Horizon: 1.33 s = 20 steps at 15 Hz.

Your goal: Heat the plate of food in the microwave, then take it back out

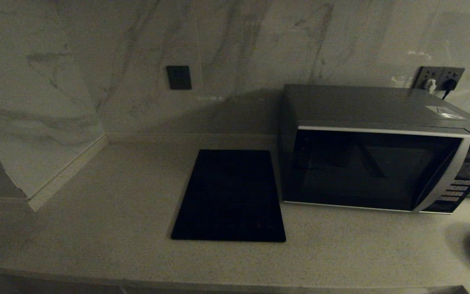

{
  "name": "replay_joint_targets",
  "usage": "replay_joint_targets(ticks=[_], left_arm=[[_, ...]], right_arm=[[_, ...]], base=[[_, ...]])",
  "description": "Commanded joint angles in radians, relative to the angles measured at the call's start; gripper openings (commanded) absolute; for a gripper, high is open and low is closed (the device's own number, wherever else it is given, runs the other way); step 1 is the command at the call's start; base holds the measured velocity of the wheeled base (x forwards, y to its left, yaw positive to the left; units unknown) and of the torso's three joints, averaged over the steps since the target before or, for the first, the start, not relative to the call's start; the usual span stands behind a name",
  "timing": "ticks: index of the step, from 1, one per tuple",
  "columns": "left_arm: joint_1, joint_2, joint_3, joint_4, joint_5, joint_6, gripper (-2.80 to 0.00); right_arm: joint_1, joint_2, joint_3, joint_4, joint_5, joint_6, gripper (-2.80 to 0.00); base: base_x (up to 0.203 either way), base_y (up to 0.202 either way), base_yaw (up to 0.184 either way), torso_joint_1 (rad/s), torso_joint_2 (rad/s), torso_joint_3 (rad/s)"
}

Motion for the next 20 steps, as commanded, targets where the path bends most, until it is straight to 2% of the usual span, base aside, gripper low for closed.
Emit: replay_joint_targets(ticks=[1, 3, 6, 9, 20], left_arm=[[0.000, 0.001, 0.000, 0.000, 0.000, 0.000, -2.80], [0.000, 0.001, 0.000, 0.000, 0.000, 0.000, -2.80], [0.002, 0.002, 0.000, 0.000, 0.000, 0.000, -2.80], [0.000, 0.000, 0.000, 0.000, 0.000, 0.000, -2.80], [0.001, 0.000, 0.000, 0.000, 0.000, 0.000, -2.80]], right_arm=[[0.000, 0.002, 0.042, -0.042, 0.058, -0.003, -2.80], [0.001, 0.002, 0.041, 0.027, 0.073, 0.012, -2.80], [0.001, 0.002, 0.042, 0.014, 0.080, 0.037, -2.80], [0.001, 0.002, 0.043, 0.011, 0.043, 0.140, -2.80], [0.001, 0.002, 0.041, 0.011, 0.043, 0.140, -2.80]], base=[[0.000, 0.000, 0.000, 0.000, 0.00, 0.000], [0.000, 0.000, 0.000, 0.000, 0.00, 0.000], [0.000, 0.000, 0.000, 0.000, 0.00, 0.000], [0.000, 0.000, 0.000, 0.000, 0.00, 0.000], [0.000, 0.000, 0.000, 0.000, 0.00, 0.000]])
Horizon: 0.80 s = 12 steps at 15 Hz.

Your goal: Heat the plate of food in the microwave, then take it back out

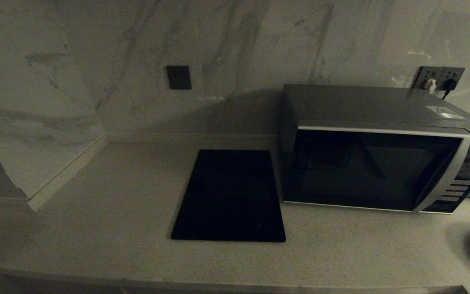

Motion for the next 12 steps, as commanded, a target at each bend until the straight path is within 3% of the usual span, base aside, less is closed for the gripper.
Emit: replay_joint_targets(ticks=[1, 12], left_arm=[[0.001, 0.002, 0.000, 0.000, 0.000, -0.001, -2.80], [0.001, 0.001, 0.000, 0.000, 0.000, -0.001, -2.80]], right_arm=[[0.000, 0.002, 0.002, 0.000, 0.000, 0.001, -2.80], [0.000, 0.002, 0.002, 0.000, -0.003, 0.004, -2.80]], base=[[0.000, 0.000, 0.000, 0.000, 0.00, 0.000], [0.000, 0.000, 0.000, 0.000, 0.00, 0.000]])
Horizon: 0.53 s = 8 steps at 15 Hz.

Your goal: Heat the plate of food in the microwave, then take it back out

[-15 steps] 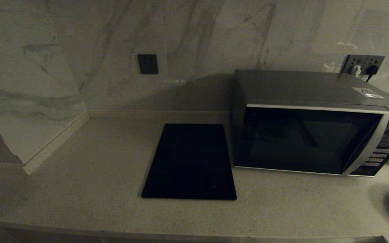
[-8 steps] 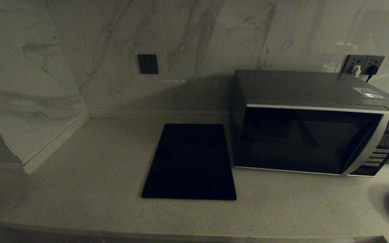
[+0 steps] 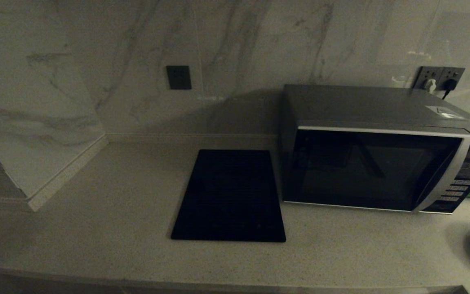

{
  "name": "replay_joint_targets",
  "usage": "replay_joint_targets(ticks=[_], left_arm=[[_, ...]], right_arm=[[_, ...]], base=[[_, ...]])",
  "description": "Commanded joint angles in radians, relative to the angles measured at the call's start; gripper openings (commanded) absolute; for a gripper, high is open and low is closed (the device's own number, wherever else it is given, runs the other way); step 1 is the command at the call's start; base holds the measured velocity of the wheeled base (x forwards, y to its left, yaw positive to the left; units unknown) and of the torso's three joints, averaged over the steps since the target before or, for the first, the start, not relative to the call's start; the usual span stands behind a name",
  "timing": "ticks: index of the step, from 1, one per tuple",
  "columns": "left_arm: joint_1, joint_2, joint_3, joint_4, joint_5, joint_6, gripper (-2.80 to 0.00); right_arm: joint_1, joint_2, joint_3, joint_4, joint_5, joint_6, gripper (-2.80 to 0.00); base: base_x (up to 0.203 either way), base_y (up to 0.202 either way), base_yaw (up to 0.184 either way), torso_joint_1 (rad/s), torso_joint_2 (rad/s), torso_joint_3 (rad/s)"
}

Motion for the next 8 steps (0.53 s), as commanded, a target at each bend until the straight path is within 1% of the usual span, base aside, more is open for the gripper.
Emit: replay_joint_targets(ticks=[1, 8], left_arm=[[0.000, 0.001, 0.000, 0.000, 0.000, -0.001, -2.80], [0.001, 0.002, 0.000, 0.000, 0.000, -0.001, -2.80]], right_arm=[[0.000, 0.002, 0.002, -0.001, 0.000, 0.001, -2.80], [0.000, 0.002, 0.002, -0.001, 0.000, 0.008, -2.80]], base=[[0.000, 0.000, 0.000, 0.000, 0.00, 0.000], [0.000, 0.000, 0.000, 0.000, 0.00, 0.000]])
